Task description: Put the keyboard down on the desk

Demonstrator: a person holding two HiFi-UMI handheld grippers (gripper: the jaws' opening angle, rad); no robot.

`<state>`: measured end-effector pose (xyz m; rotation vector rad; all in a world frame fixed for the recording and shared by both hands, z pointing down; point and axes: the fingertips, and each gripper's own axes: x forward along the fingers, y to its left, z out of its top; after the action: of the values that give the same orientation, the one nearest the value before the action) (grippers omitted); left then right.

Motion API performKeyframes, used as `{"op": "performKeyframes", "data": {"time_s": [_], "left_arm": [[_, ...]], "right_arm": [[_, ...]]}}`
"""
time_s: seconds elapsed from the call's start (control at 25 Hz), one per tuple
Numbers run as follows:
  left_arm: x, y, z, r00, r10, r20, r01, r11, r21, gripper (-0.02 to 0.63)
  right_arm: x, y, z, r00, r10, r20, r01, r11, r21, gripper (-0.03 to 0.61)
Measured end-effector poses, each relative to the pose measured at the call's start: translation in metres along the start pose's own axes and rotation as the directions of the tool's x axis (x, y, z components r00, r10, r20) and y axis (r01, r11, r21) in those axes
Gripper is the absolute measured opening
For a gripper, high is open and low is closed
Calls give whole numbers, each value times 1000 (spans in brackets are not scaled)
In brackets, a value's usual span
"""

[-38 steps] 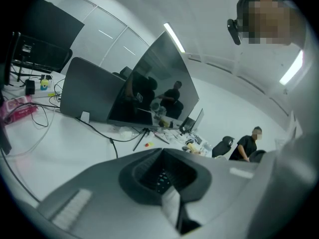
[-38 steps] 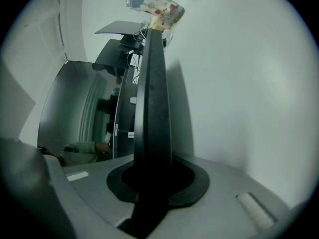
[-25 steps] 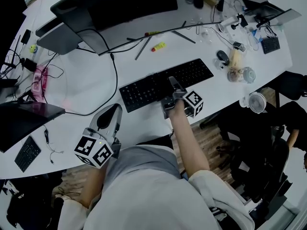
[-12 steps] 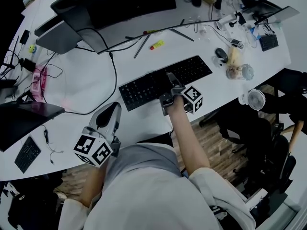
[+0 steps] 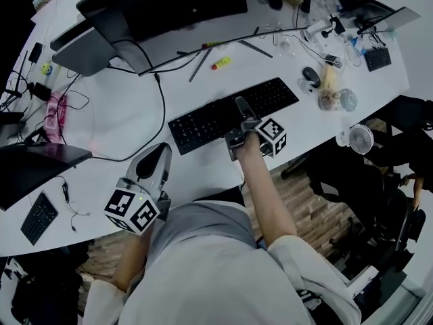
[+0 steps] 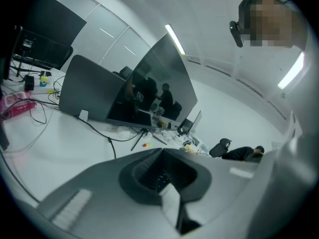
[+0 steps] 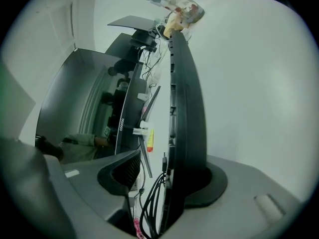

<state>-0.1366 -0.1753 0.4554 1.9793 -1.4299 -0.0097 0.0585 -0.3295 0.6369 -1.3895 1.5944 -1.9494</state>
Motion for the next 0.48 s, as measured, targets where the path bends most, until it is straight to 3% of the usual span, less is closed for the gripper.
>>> {"op": "performKeyframes", "data": {"time_s": [0.48], "left_arm": [[-3, -5, 0, 1000, -23, 4, 23, 1000, -7, 0]], "right_arm": [[-3, 15, -2, 1000, 9, -5, -9, 1000, -26, 405]]}}
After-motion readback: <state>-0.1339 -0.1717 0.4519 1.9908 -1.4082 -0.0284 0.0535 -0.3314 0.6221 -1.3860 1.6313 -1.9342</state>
